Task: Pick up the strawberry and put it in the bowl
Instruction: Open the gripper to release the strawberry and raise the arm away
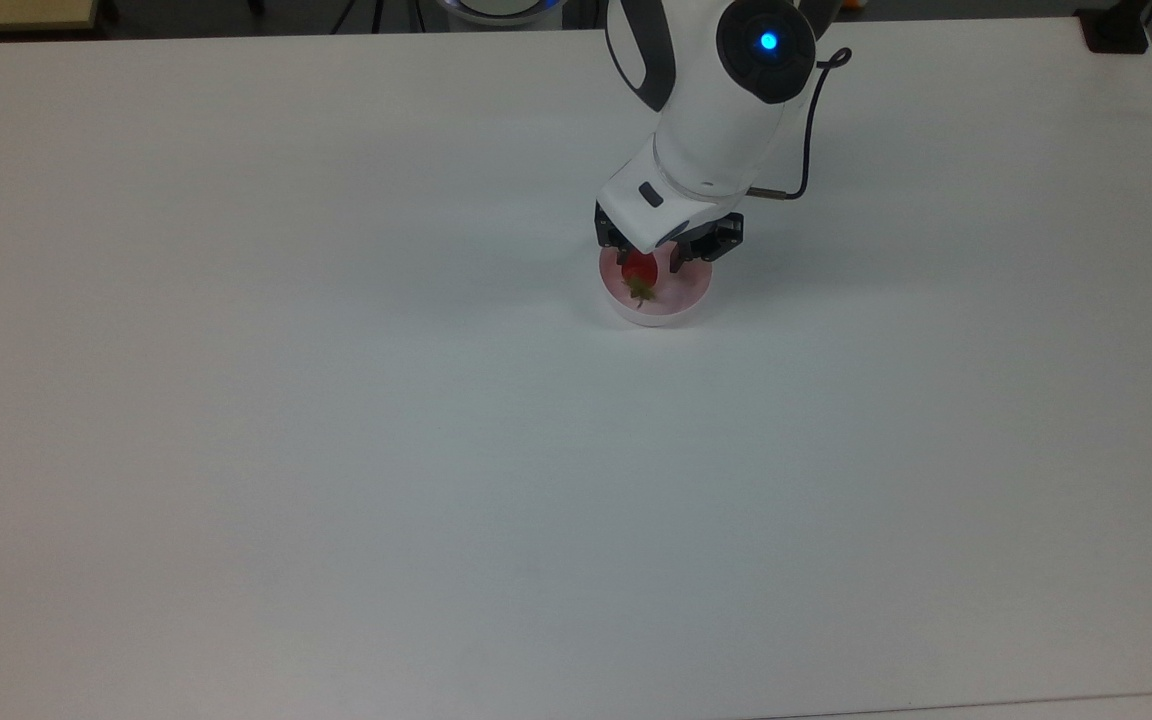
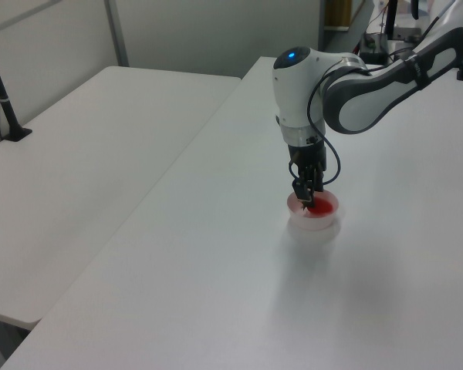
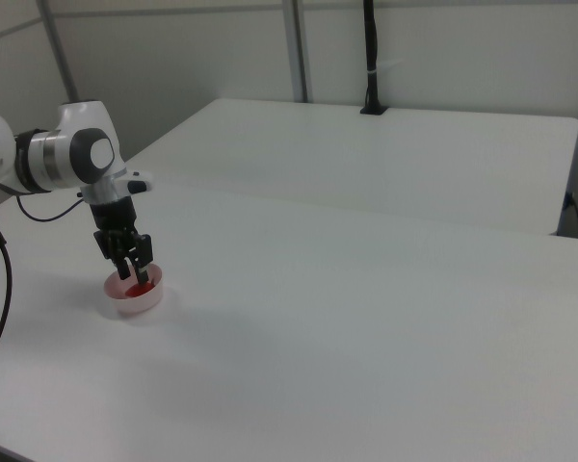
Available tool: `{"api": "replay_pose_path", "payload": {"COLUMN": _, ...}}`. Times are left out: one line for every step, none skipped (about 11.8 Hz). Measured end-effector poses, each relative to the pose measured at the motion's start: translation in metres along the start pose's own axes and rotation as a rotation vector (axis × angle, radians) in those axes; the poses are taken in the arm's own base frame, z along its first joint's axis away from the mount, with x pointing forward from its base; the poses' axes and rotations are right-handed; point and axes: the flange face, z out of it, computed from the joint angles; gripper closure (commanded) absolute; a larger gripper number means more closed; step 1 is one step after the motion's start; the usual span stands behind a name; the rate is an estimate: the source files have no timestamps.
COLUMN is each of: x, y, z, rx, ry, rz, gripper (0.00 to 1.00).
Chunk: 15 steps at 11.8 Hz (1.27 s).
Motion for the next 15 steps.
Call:
{"api": "replay_pose_path", "payload": {"x": 0.000, "y": 0.000, "z": -0.001, "rx": 0.000, "ry": 0.001, "rz": 0.001, "gripper": 0.00}}
{"api": "replay_pose_path", "payload": {"x": 0.001, "y": 0.000, "z": -0.003, "rx": 0.002, "ry": 0.005, "rz": 0.002, "gripper": 0.00}}
{"api": "replay_pose_path", "payload": {"x": 0.002, "y": 0.001, "z": -0.009, "rx": 0.007, "ry": 0.016, "rz": 0.005, "gripper": 0.00}}
{"api": "replay_pose_path", "payload": {"x": 0.005, "y": 0.004, "z": -0.020, "rx": 0.013, "ry": 0.036, "rz": 0.011, "gripper": 0.00}}
{"api": "replay_pose_path", "payload": {"x": 0.007, "y": 0.010, "z": -0.036, "rx": 0.022, "ry": 0.064, "rz": 0.020, "gripper": 0.00}}
{"api": "replay_pose_path", "payload": {"x": 0.006, "y": 0.019, "z": -0.055, "rx": 0.025, "ry": 0.086, "rz": 0.013, "gripper": 0.00}}
{"api": "replay_pose_path", "payload": {"x": 0.002, "y": 0.036, "z": -0.076, "rx": 0.019, "ry": 0.098, "rz": -0.011, "gripper": 0.00}}
{"api": "replay_pose_path", "payload": {"x": -0.004, "y": 0.058, "z": -0.099, "rx": 0.009, "ry": 0.099, "rz": -0.037, "gripper": 0.00}}
{"api": "replay_pose_path", "payload": {"x": -0.012, "y": 0.082, "z": -0.120, "rx": -0.001, "ry": 0.097, "rz": -0.050, "gripper": 0.00}}
{"api": "replay_pose_path", "payload": {"x": -0.019, "y": 0.105, "z": -0.138, "rx": -0.007, "ry": 0.090, "rz": -0.059, "gripper": 0.00}}
{"api": "replay_pose_path", "payload": {"x": -0.025, "y": 0.124, "z": -0.152, "rx": 0.002, "ry": 0.078, "rz": -0.069, "gripper": 0.00}}
{"api": "replay_pose_path", "payload": {"x": -0.029, "y": 0.142, "z": -0.163, "rx": 0.022, "ry": 0.070, "rz": -0.068, "gripper": 0.00}}
{"api": "replay_pose_path", "payload": {"x": -0.033, "y": 0.158, "z": -0.173, "rx": 0.037, "ry": 0.073, "rz": -0.057, "gripper": 0.00}}
{"api": "replay_pose_path", "payload": {"x": -0.037, "y": 0.170, "z": -0.181, "rx": 0.040, "ry": 0.072, "rz": -0.046, "gripper": 0.00}}
{"api": "replay_pose_path", "payload": {"x": -0.039, "y": 0.180, "z": -0.186, "rx": 0.040, "ry": 0.074, "rz": -0.030, "gripper": 0.00}}
